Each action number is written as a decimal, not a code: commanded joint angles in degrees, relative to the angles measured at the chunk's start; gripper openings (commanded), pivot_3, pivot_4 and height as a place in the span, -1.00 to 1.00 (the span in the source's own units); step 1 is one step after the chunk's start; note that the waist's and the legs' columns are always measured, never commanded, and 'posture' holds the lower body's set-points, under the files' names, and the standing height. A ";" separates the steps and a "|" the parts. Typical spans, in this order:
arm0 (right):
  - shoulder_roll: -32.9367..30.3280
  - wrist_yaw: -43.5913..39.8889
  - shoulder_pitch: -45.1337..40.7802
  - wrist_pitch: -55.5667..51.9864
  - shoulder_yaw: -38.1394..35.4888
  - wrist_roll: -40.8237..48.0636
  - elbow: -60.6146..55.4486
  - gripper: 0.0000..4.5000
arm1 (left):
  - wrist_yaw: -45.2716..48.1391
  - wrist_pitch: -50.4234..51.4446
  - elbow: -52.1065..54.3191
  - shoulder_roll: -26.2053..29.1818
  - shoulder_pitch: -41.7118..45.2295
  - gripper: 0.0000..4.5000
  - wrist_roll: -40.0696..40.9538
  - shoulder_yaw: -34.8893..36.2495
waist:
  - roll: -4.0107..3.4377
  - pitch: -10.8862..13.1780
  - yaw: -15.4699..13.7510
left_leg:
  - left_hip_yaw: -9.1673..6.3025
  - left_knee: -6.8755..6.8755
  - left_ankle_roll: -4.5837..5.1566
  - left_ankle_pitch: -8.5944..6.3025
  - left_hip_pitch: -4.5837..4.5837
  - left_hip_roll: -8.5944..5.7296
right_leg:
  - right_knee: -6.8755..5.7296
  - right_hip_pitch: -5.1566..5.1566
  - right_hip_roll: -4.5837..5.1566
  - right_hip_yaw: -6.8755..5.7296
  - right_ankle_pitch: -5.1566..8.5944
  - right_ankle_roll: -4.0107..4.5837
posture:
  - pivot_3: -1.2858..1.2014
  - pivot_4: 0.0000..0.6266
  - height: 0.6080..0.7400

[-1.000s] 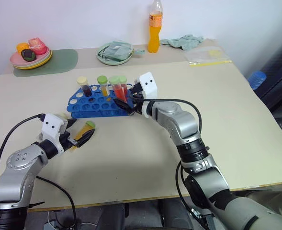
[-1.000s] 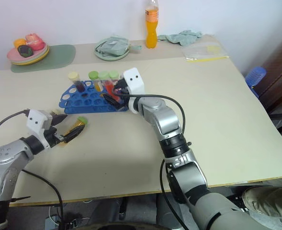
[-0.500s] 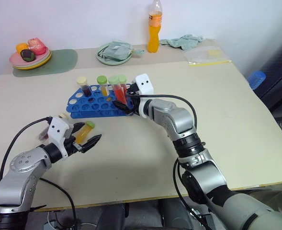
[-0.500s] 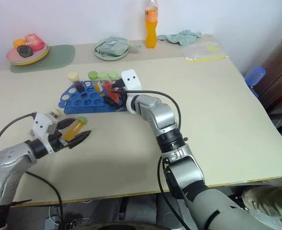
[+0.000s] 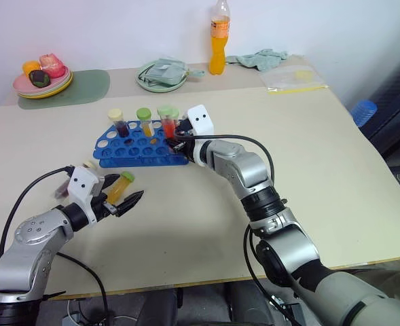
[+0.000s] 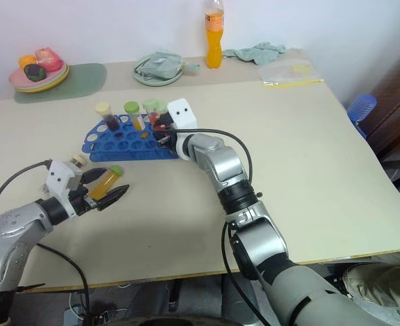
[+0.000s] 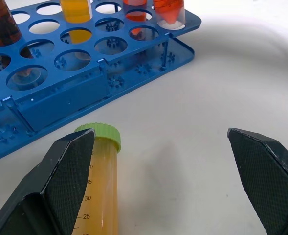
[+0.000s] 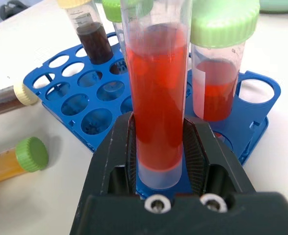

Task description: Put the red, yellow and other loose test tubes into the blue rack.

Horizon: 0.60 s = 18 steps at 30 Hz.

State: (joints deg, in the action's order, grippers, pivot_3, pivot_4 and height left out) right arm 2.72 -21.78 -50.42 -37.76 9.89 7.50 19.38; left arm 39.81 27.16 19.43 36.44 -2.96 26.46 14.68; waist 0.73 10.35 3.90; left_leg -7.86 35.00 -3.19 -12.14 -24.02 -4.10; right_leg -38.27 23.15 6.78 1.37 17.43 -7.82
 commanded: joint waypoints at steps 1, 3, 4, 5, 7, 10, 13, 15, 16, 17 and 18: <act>-0.84 -1.93 3.00 7.07 2.98 -1.82 -4.52 -0.47 | 0.11 -0.98 1.66 0.15 -0.01 1.00 0.12 0.39 | 0.00 0.00 -0.02 | 0.00 0.00 0.00 0.00 0.00 0.00 | 0.01 -0.01 0.00 0.00 0.00 0.00 | 0.03 -0.52 1.00; -1.23 -2.10 4.95 10.24 4.23 -2.93 -4.79 -0.47 | 0.14 -1.06 1.50 0.18 0.09 1.00 0.08 0.37 | 0.00 0.00 0.03 | 0.01 0.00 0.00 0.00 0.00 -0.01 | 0.01 -0.01 0.00 0.00 0.00 0.00 | 0.03 -0.52 1.00; -1.20 -1.98 5.64 11.40 4.36 -3.16 -4.65 -0.47 | 0.15 -1.06 1.54 0.19 0.06 1.00 0.10 0.39 | 0.00 0.00 0.03 | 0.01 0.00 0.00 0.00 0.00 0.00 | 0.00 -0.01 0.00 0.00 0.00 0.00 | 0.03 -0.52 1.00; -1.10 -1.84 6.31 12.67 4.36 -3.34 -4.29 -0.47 | 0.16 -1.07 1.57 0.20 0.03 1.00 0.11 0.39 | 0.00 0.00 0.03 | 0.00 -0.01 0.00 0.00 0.00 0.00 | 0.01 0.00 0.00 0.00 0.00 0.00 | 0.03 -0.52 1.00; -1.00 -1.49 7.41 15.45 4.42 -3.90 -3.52 -0.47 | 0.18 -1.09 1.57 0.21 0.03 1.00 0.11 0.38 | 0.00 0.00 0.02 | 0.01 0.00 0.00 0.00 0.00 0.00 | 0.01 0.00 0.00 0.00 0.00 0.00 | 0.03 -0.52 1.00; -1.08 -0.95 8.87 20.70 5.00 -5.53 -2.15 -0.47 | 0.18 -1.11 1.50 0.26 0.08 1.00 0.08 0.41 | 0.00 0.00 -0.01 | 0.01 -0.01 0.00 0.00 0.00 0.00 | 0.01 0.00 0.00 0.00 0.00 0.00 | 0.03 -0.52 1.00; -0.70 -4.34 9.69 23.08 4.24 -3.36 -2.70 -0.31 | 0.02 -0.96 1.56 0.34 0.07 1.00 0.06 0.59 | 0.00 0.00 0.00 | 0.01 0.00 0.00 0.00 0.00 0.00 | 0.02 -0.01 0.00 0.00 0.00 0.00 | 0.03 -0.52 1.00; -0.64 -5.19 9.69 23.61 3.68 -2.78 -3.58 0.02 | -0.53 -0.52 1.55 0.33 0.16 1.00 0.21 1.13 | 0.00 0.00 0.03 | 0.00 -0.01 0.00 0.00 0.00 0.00 | 0.01 -0.01 -0.01 0.00 0.00 0.00 | 0.03 -0.52 1.00; -0.78 -5.28 9.70 24.18 3.43 -2.71 -4.29 0.23 | -0.84 -0.10 1.64 0.38 0.25 1.00 0.44 1.46 | 0.00 0.00 0.04 | 0.00 -0.01 0.00 0.00 0.00 0.01 | 0.01 -0.01 -0.02 0.00 0.00 0.00 | 0.03 -0.52 1.00; -1.00 -5.12 9.75 24.59 3.18 -2.83 -5.10 0.43 | -1.03 0.36 1.83 0.55 0.37 1.00 0.70 1.75 | 0.00 0.00 0.04 | 0.00 -0.01 0.00 0.00 0.00 0.01 | 0.01 -0.01 -0.02 0.00 0.00 0.00 | 0.03 -0.52 1.00; -1.44 -4.64 9.91 24.90 2.97 -3.28 -6.18 0.68 | -1.36 1.04 2.30 0.78 0.47 1.00 1.09 2.20 | 0.00 0.00 0.02 | 0.00 -0.01 0.00 0.00 0.00 0.01 | 0.01 0.00 -0.02 0.00 0.00 0.00 | 0.03 -0.52 1.00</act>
State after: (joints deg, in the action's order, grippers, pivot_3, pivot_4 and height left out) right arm 1.18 -26.67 -40.22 -14.68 13.81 3.66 17.37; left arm 38.99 27.57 19.43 36.47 -2.87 26.57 14.78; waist 0.73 10.35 3.92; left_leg -7.86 34.99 -3.19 -12.14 -24.02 -4.09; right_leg -38.26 23.15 6.77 1.37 17.43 -7.82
